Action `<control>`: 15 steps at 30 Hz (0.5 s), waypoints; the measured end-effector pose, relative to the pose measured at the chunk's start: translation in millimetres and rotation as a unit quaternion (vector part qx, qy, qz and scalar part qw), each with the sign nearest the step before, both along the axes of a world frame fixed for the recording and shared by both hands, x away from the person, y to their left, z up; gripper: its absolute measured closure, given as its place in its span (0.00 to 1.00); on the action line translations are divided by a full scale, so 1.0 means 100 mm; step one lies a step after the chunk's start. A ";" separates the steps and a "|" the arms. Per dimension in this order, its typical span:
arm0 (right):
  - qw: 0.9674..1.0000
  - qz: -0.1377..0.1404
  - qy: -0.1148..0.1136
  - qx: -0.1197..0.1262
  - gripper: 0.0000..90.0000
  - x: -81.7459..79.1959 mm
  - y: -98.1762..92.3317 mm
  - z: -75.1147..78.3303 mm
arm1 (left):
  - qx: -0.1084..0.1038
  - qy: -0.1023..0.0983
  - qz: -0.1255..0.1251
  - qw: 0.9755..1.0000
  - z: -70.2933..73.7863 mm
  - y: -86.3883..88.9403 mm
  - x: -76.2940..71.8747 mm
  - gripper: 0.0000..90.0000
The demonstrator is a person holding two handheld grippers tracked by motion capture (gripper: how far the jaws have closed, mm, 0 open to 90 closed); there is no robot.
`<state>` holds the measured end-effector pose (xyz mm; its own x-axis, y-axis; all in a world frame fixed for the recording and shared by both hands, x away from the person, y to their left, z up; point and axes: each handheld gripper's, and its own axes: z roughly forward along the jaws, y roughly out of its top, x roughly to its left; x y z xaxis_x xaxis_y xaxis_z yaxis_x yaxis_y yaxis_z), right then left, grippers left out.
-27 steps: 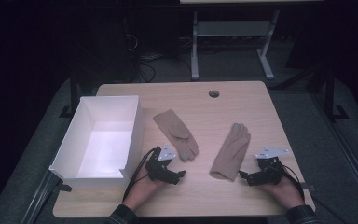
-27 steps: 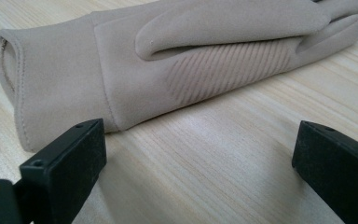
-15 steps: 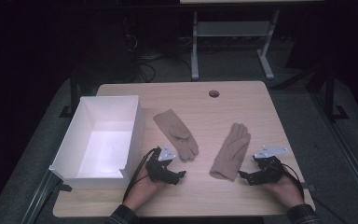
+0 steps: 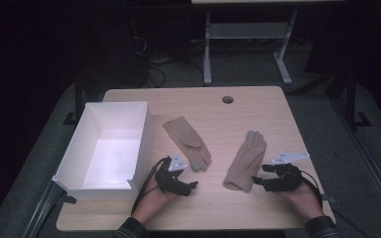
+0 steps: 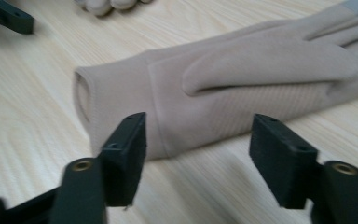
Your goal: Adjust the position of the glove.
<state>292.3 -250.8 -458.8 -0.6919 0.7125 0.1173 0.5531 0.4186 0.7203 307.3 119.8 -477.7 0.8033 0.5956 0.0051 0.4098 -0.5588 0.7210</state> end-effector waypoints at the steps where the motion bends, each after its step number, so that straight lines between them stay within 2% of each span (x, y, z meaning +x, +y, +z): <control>1: 1.000 0.002 0.001 0.004 0.47 0.00 0.01 0.01 | 0.000 0.000 0.000 1.000 0.00 0.00 0.00 0.14; 9: 1.000 0.020 0.003 0.018 0.74 0.07 0.16 0.09 | -0.001 0.000 0.000 1.000 0.00 0.00 0.00 0.14; 12: 0.999 0.034 0.003 0.023 0.89 0.10 0.25 0.11 | -0.003 0.001 0.000 1.000 0.00 0.00 0.00 0.14; 13: 0.999 0.034 0.003 0.023 0.89 0.10 0.25 0.11 | -0.003 0.001 0.000 1.000 0.00 0.00 0.00 0.14; 15: 0.998 0.051 0.003 0.025 0.96 0.13 0.33 0.11 | -0.002 0.001 -0.001 1.000 0.00 0.00 0.00 0.14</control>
<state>305.0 -217.8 -447.8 -0.7595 0.6315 0.1558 0.5145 0.4367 0.7380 307.6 119.9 -477.9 0.8044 0.5941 0.0015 0.4096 -0.5563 0.7230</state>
